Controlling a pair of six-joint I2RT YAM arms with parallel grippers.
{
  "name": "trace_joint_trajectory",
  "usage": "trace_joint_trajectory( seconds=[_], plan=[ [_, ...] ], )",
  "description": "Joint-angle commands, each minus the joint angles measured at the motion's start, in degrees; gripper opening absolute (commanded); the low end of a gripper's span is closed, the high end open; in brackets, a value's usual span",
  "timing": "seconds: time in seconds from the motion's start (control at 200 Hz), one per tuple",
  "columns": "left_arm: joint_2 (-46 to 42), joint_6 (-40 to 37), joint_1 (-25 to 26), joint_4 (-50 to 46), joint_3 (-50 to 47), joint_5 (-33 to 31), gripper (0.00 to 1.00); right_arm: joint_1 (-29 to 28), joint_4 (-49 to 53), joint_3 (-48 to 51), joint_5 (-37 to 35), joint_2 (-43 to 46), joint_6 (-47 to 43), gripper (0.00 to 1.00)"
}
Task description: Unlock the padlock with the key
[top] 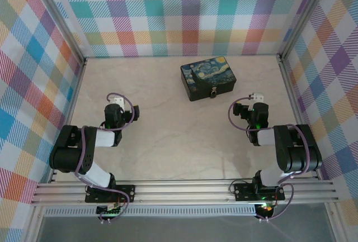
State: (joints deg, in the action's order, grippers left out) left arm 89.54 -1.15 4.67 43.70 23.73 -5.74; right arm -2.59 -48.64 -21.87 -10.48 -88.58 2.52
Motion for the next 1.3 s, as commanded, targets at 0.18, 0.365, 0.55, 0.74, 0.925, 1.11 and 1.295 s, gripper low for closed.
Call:
trace_joint_trajectory(
  seconds=[0.18,0.365,0.55,0.74,0.925,1.11,1.295],
  plan=[
    [0.1,-0.6,-0.9,1.8,0.9,1.1,1.0,0.3,-1.6,-0.2,-0.4,0.8,0.6,1.0],
    [0.1,-0.7,-0.9,1.7,0.8,1.0,1.0,0.4,-1.5,-0.2,-0.4,0.7,0.7,1.0],
    [0.1,-0.6,-0.8,1.7,0.8,1.1,1.0,0.4,-1.6,-0.2,-0.4,0.8,0.6,1.0],
    [0.2,-0.6,-0.9,1.7,0.9,1.1,1.0,0.4,-1.5,-0.2,-0.4,0.8,0.6,0.99],
    [0.0,-0.4,-1.0,1.6,0.9,1.4,1.0,0.4,1.3,-1.6,3.6,1.3,-0.7,1.0],
    [-6.9,3.8,-2.7,-25.8,14.8,-2.7,0.9,0.3,30.0,-13.1,6.0,9.2,1.7,0.96],
    [-12.7,16.3,-2.6,-42.4,23.4,-12.1,0.95,-0.1,49.1,-31.9,20.2,2.8,20.5,0.84]
  ],
)
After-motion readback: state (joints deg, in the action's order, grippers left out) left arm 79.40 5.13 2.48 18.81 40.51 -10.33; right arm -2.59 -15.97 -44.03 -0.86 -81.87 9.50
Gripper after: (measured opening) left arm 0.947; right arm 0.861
